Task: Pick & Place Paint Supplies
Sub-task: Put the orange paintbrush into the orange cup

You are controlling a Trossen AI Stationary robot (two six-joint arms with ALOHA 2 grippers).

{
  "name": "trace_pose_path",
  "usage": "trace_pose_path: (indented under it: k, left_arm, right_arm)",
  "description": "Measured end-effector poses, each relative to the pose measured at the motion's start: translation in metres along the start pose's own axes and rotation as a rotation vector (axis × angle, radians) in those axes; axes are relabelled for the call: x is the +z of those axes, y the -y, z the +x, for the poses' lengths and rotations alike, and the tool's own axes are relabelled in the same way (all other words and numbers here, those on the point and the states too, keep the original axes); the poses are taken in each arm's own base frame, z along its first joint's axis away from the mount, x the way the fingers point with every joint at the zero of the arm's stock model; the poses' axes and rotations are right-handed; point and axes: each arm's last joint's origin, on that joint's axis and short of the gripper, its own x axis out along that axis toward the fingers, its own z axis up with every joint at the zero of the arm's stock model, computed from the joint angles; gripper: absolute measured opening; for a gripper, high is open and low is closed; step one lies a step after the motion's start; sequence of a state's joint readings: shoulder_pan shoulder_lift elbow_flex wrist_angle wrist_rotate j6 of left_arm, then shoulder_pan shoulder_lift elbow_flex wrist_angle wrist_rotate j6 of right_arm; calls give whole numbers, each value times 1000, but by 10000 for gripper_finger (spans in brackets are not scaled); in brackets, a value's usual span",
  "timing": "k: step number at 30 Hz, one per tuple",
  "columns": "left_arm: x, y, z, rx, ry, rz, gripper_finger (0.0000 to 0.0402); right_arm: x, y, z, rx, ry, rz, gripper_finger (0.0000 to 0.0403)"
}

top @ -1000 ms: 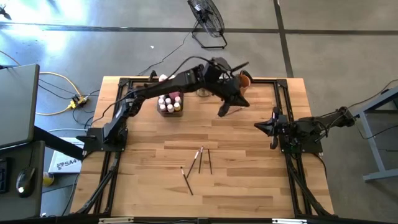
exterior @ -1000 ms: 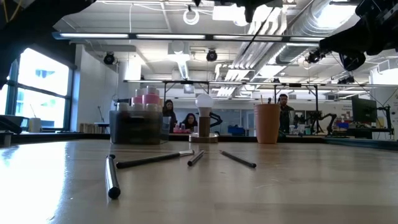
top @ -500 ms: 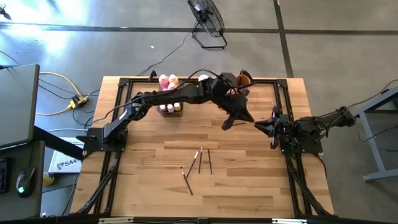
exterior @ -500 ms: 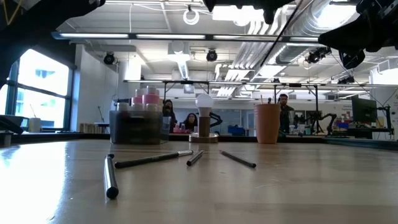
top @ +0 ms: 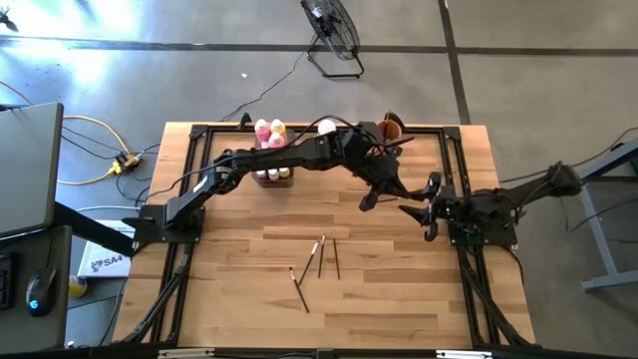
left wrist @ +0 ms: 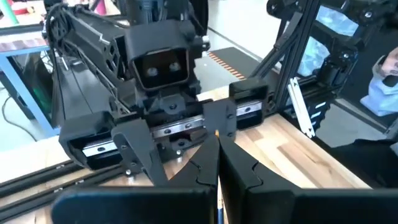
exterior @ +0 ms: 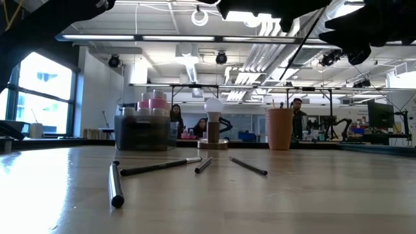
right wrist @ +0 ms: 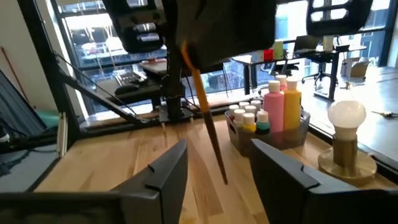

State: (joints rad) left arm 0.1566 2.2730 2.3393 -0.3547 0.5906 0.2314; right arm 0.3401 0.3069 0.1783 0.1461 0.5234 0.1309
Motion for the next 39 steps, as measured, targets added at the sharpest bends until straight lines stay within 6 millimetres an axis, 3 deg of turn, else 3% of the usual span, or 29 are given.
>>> trace_pose_path:
  k: [17, 31, 39]
  left_arm:
    - [0, 0, 0, 1, 4, 2, 0]
    - [0, -1, 0, 25, -5, 0, 0]
    - [0, -1, 0, 28, -7, -1, 0]
  right_arm:
    - [-2, -7, 33, -7, 48, -10, 153]
    - [-3, -6, 36, -20, 41, -15, 50]
    - [-3, -7, 36, -5, 39, -29, 11]
